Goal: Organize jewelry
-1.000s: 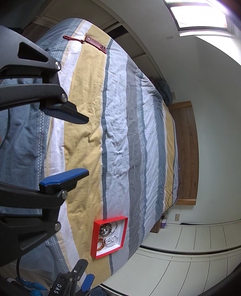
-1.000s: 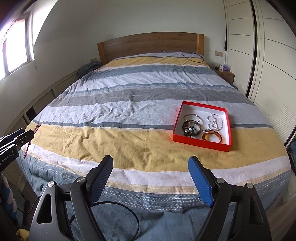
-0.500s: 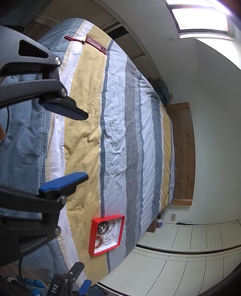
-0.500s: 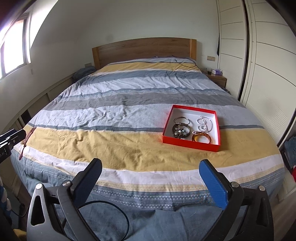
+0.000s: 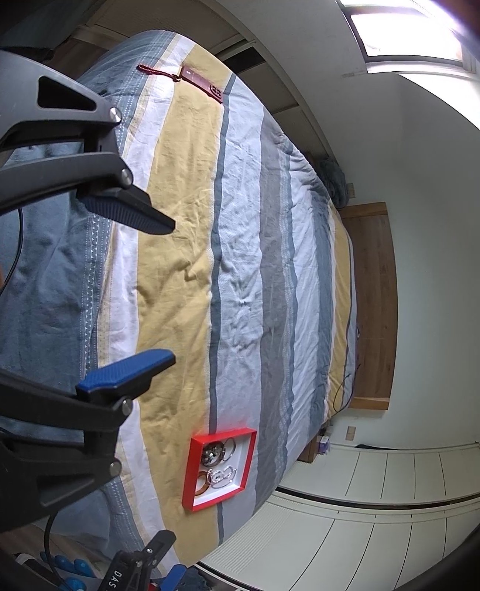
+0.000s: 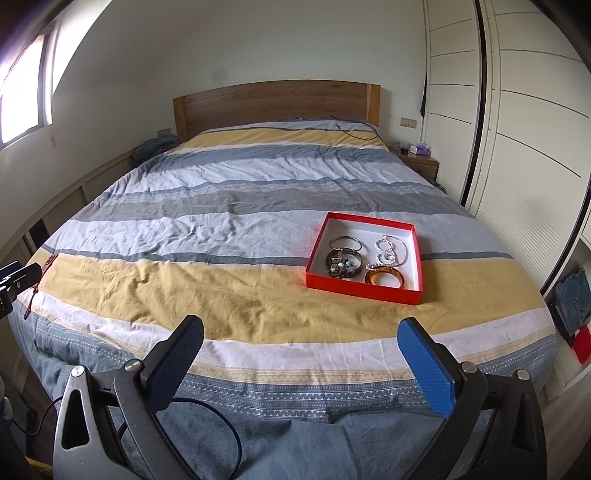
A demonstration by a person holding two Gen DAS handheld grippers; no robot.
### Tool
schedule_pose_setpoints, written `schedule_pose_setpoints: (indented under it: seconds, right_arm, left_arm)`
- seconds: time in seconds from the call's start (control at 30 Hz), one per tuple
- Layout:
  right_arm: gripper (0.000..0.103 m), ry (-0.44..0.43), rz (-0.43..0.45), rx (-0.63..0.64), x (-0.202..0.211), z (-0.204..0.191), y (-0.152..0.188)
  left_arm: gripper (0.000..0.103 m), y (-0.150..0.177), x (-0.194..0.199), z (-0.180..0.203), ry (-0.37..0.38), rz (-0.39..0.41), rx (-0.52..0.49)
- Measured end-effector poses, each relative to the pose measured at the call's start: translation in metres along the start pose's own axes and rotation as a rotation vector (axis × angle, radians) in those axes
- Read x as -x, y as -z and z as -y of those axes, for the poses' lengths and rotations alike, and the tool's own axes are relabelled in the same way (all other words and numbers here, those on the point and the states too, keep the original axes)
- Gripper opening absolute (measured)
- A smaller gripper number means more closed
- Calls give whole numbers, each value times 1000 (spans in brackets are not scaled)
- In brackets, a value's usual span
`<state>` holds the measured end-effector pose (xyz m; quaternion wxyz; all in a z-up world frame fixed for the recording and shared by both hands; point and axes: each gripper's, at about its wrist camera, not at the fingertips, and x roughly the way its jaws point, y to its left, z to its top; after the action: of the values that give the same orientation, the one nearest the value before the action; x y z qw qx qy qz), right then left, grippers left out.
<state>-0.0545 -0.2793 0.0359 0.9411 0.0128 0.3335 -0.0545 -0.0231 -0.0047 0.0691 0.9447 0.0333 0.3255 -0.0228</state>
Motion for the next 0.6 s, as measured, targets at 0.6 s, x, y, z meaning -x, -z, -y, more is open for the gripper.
schedule_pose_setpoints:
  seconds: [0.6]
  right_arm:
    - [103,2,-27,-13,-11,0,7]
  left_arm:
    - [63,11,-20,-3,5,-50,2]
